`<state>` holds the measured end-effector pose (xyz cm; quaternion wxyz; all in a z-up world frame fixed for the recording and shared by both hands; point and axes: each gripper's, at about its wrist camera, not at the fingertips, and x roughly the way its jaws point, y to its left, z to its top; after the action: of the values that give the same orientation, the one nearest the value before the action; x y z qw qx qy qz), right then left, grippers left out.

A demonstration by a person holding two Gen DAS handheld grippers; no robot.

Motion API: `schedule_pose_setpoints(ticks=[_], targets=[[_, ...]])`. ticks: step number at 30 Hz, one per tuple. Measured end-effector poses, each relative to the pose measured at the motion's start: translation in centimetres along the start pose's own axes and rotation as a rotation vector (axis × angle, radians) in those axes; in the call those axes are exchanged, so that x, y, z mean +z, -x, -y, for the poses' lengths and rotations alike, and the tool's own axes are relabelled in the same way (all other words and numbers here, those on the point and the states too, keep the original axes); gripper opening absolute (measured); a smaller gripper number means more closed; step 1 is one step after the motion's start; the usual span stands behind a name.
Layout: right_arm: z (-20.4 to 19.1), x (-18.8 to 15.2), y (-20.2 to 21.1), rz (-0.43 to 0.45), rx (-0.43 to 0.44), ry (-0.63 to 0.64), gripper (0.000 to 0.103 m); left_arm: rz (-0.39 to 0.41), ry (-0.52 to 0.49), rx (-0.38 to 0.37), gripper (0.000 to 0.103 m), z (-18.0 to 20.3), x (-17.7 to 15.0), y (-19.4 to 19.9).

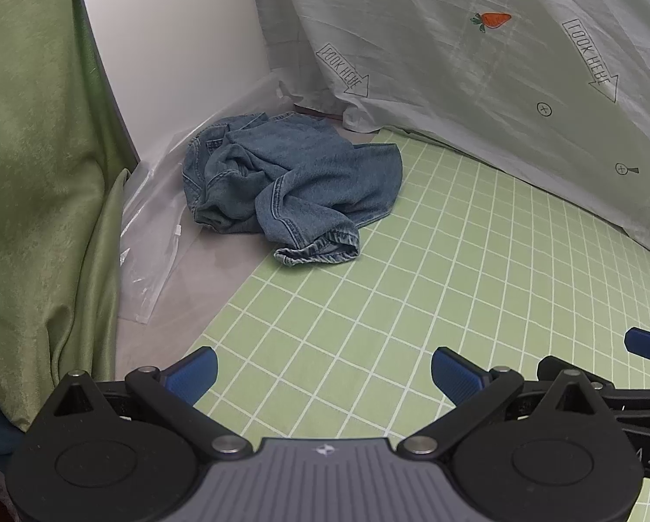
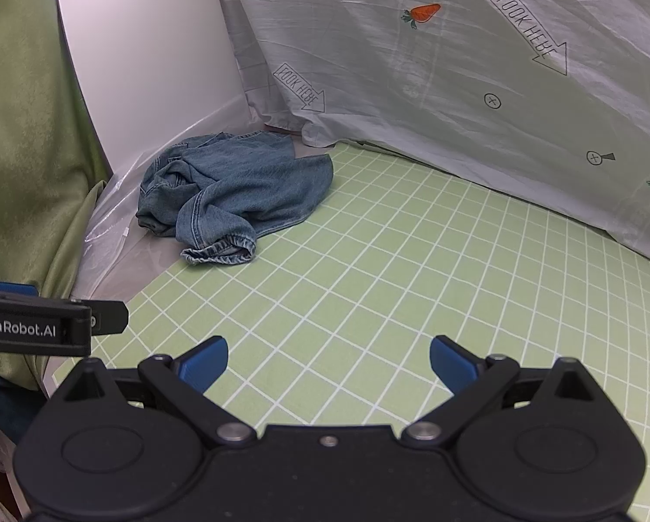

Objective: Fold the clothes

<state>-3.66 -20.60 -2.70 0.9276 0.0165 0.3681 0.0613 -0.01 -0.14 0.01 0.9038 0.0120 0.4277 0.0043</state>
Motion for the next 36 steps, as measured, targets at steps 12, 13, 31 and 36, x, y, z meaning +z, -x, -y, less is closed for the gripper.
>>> schedule_pose_setpoints(ticks=[12, 13, 31, 36], targets=[[0.07, -0.08, 0.12, 0.002, -0.003, -0.002, 0.100, -0.004, -0.011, -0.010, 0.103, -0.48, -0.05, -0.17], [0.12, -0.06, 0.13, 0.002, -0.003, -0.003, 0.100, -0.005, -0.010, -0.008, 0.103, -0.42, -0.13, -0.12], [0.14, -0.01, -0.13, -0.001, -0.007, -0.006, 0.100, -0.012, -0.015, -0.010, 0.103, -0.48, -0.06, -0.19], [0.11, 0.09, -0.17, -0.002, -0.009, -0.008, 0.100, -0.014, -0.014, -0.009, 0.103, -0.43, 0.00, -0.38]])
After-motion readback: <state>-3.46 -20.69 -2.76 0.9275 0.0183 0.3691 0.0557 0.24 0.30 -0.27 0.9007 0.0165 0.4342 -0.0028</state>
